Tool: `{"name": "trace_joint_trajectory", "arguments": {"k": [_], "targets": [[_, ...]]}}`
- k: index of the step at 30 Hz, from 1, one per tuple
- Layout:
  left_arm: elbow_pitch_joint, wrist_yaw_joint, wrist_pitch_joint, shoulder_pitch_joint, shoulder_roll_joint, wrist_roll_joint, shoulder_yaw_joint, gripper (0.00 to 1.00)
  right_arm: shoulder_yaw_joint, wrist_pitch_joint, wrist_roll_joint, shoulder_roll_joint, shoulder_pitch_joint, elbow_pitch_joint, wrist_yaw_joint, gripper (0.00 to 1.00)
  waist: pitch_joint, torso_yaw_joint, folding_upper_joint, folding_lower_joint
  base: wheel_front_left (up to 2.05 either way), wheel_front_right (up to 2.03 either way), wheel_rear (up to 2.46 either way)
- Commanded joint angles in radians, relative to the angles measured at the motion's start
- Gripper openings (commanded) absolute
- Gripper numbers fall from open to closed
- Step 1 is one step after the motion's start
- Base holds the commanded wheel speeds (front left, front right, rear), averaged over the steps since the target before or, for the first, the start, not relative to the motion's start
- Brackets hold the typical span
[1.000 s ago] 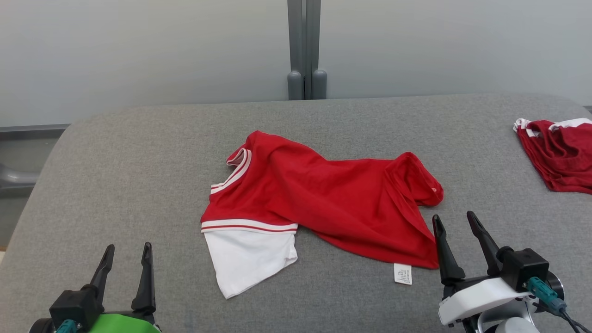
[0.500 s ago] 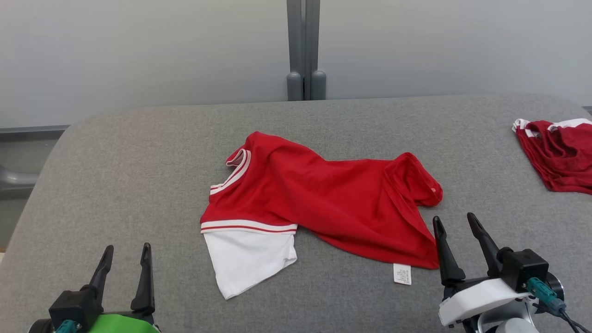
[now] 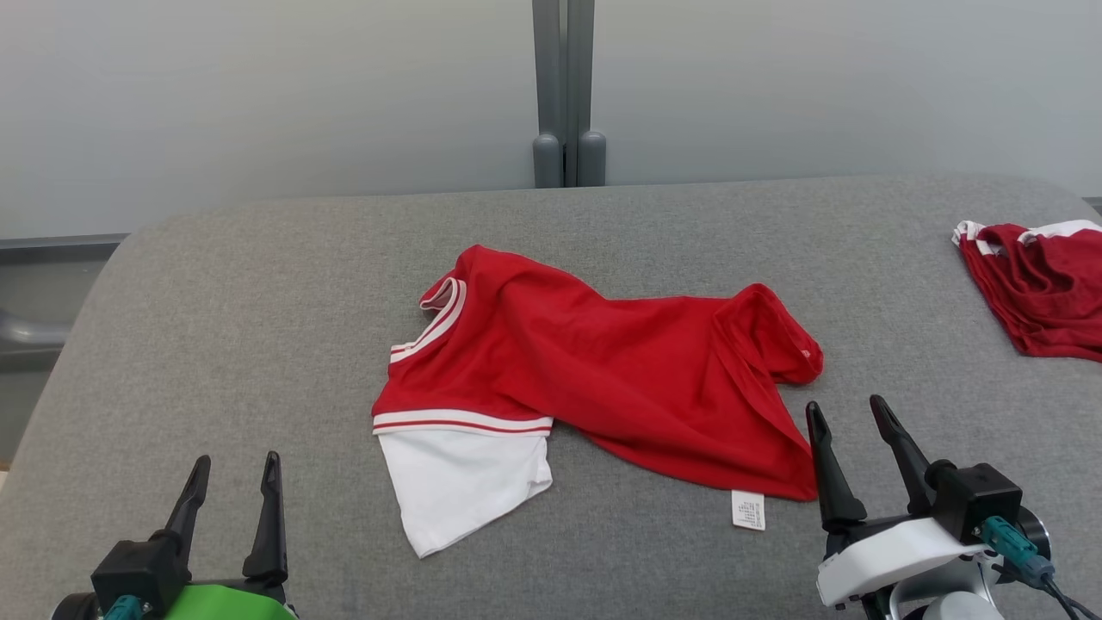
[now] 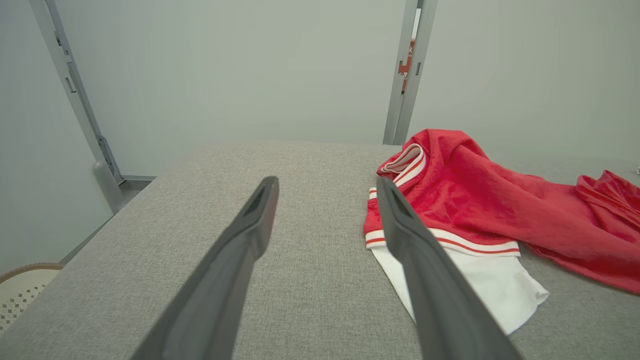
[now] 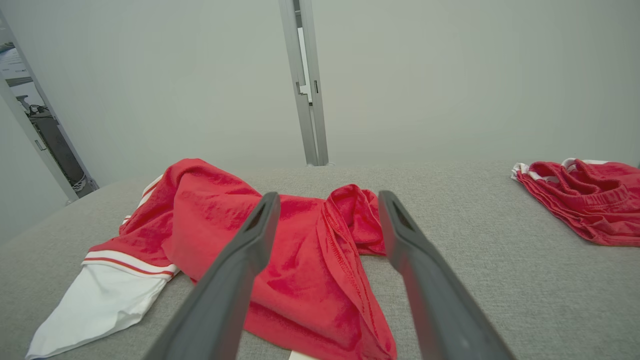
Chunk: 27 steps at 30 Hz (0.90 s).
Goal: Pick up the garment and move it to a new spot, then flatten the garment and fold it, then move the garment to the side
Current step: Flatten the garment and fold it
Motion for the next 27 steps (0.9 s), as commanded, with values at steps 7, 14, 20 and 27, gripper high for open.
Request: {"name": "trace_joint_trajectory", "arguments": {"k": [7,14,20,27], "targets": [[0.006,-0.004,0.000,-0.004,-0.004,0.007,0.005,1.00,0.002,-0.001,0.002,0.001,0.003,-0.002,-0.002,1.00,-0.003,0.000,0.0000,0.0000,0.00,0.00,0.00],[0.014,-0.005,0.000,0.000,-0.007,0.010,0.005,1.00,0.001,-0.002,0.005,0.001,-0.001,0.004,-0.002,1.00,-0.007,-0.005,0.0000,0.0000,0.00,0.00,0.00],[0.041,-0.008,0.000,-0.014,-0.013,0.020,-0.031,1.00,-0.003,-0.002,0.005,-0.007,-0.020,0.017,-0.002,1.00,-0.003,-0.011,0.0000,0.0000,0.00,0.00,0.00],[0.110,-0.010,0.000,-0.051,-0.027,0.018,-0.135,1.00,-0.014,-0.002,-0.003,-0.020,-0.059,0.087,-0.002,1.00,0.015,-0.020,0.0000,0.0000,0.00,0.00,0.00]]}}
